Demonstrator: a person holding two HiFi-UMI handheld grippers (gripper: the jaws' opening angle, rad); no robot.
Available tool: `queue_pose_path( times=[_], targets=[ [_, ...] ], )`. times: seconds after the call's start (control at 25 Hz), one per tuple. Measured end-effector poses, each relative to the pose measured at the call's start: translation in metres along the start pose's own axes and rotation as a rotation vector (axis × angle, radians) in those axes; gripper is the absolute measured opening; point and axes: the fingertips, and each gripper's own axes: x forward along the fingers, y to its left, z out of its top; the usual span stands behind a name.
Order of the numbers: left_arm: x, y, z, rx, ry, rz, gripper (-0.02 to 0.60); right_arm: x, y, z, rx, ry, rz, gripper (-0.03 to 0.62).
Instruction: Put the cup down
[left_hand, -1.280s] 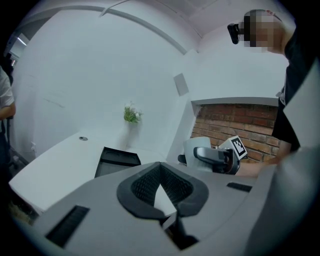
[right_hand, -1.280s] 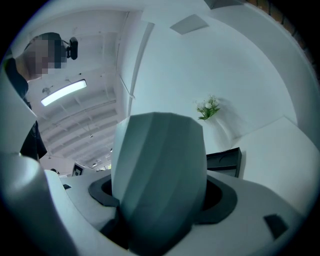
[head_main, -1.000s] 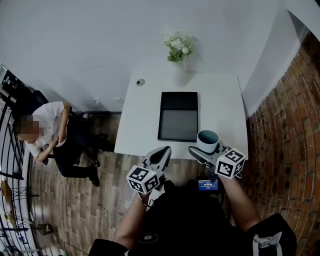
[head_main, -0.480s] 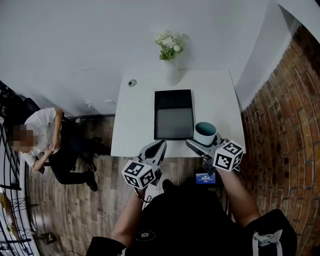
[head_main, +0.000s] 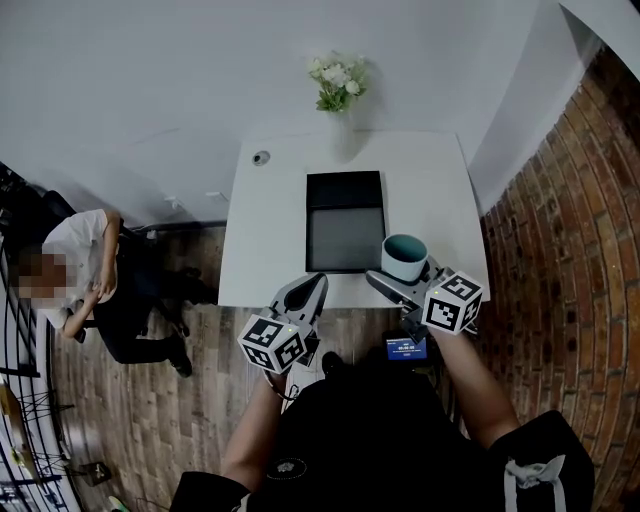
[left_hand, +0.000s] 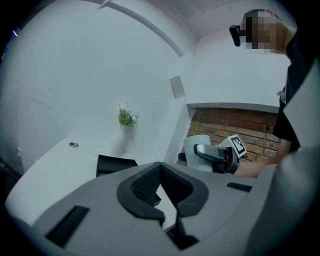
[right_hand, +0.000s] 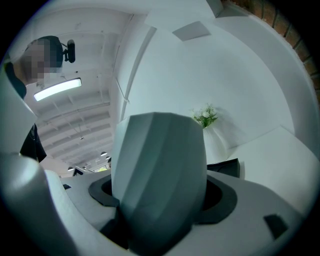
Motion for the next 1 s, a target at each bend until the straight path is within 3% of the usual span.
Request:
queue_pose_path(
  times=[0.72, 1.0],
  targets=[
    [0.001, 0.008, 0.0, -0.01, 0.004, 0.028, 0.008, 0.012, -0.004, -0.005, 0.016, 0.027, 0.032, 0.394],
    [0.007, 0.017, -0.002, -0.034, 0.023, 0.053, 0.008, 0.04, -0.033, -0.032, 0.062, 0.118, 0.051, 0.394]
  ],
)
